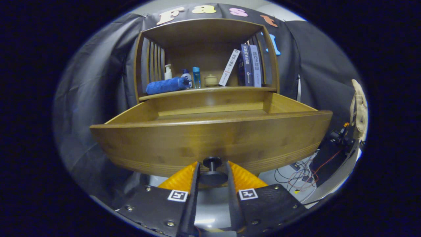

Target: Pull open the drawer, take out the items inside it, and place them on the countertop above the cabinet.

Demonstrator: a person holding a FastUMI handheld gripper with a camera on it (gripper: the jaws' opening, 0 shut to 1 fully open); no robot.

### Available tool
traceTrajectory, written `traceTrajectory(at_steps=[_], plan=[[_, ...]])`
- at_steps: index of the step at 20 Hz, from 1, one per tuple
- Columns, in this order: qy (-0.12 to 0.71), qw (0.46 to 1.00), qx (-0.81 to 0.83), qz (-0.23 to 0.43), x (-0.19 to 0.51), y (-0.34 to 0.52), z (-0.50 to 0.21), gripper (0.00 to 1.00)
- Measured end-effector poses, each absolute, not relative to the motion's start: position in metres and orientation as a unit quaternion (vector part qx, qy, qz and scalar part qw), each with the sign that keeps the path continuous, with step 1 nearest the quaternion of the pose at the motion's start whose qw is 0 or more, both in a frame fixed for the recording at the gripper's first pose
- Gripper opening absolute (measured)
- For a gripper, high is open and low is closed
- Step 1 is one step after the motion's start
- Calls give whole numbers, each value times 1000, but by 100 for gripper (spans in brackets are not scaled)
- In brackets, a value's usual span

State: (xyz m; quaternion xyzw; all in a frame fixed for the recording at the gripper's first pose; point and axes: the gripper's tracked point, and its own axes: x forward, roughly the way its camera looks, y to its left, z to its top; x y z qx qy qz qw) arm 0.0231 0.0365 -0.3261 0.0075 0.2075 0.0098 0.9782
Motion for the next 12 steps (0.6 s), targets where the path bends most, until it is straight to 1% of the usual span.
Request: traceTrajectory(at_steps=[6, 12], plan=[[177, 984, -27, 13, 29, 26, -275, 99], [159, 986, -37, 30, 63, 34, -226, 99]])
